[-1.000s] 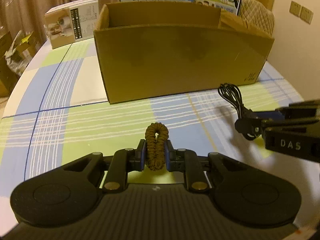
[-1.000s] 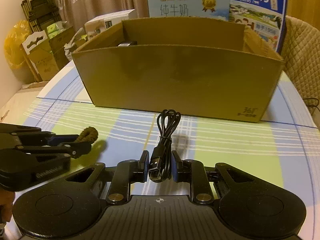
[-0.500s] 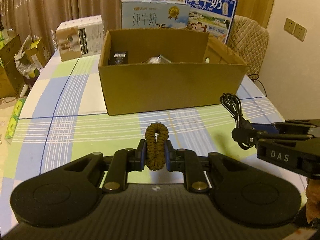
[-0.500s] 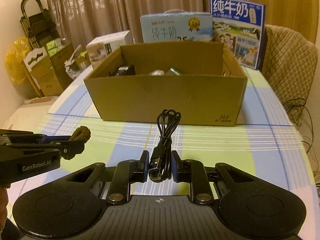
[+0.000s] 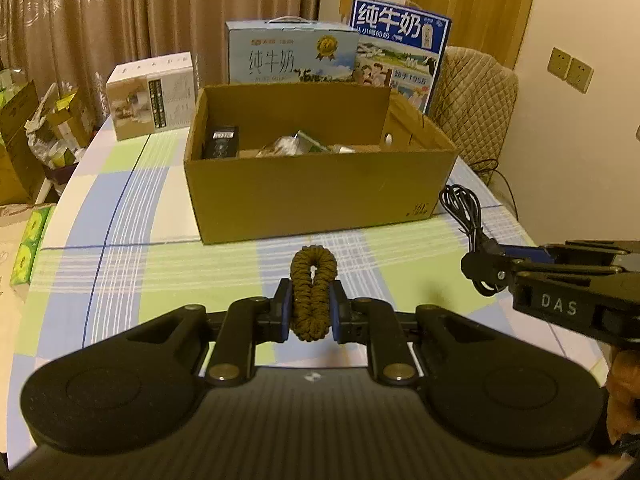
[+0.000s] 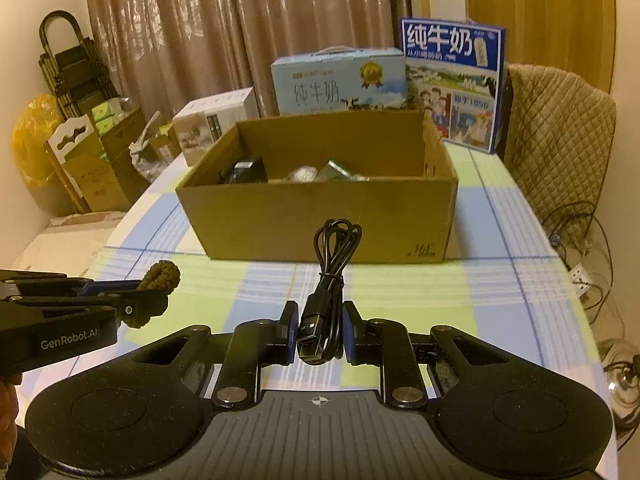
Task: Organize objects
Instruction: 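Carry hair tie with left tool while right tool carries cable into cardboard box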
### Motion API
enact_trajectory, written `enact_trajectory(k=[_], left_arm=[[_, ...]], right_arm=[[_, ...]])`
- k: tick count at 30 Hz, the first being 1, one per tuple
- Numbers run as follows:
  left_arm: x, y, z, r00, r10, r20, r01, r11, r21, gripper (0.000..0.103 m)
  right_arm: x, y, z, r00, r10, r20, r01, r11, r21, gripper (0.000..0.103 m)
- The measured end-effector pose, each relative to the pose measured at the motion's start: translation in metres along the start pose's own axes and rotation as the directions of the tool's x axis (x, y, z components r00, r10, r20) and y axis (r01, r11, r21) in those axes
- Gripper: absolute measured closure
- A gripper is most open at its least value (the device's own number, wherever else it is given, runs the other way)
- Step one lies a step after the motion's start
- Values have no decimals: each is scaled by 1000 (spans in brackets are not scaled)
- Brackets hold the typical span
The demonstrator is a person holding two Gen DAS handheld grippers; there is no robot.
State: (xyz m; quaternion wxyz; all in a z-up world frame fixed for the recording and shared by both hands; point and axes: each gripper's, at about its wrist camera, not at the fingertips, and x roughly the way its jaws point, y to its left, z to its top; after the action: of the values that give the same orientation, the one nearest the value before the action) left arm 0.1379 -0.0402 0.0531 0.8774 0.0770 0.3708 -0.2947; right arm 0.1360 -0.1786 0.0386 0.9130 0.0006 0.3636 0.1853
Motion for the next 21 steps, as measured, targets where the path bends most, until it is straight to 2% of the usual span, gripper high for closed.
enact_trajectory(k=[13,21], left_arm=[[-4,-2,44,998,-32,45,32,999,-2,88],[5,-1,64,998,-35,49,35,999,9,88]], right_arm=[[-13,-11,42,997,-4,72,7,1000,-30,84],[-8,-20,62,997,-8,78,11,999,-41,84]])
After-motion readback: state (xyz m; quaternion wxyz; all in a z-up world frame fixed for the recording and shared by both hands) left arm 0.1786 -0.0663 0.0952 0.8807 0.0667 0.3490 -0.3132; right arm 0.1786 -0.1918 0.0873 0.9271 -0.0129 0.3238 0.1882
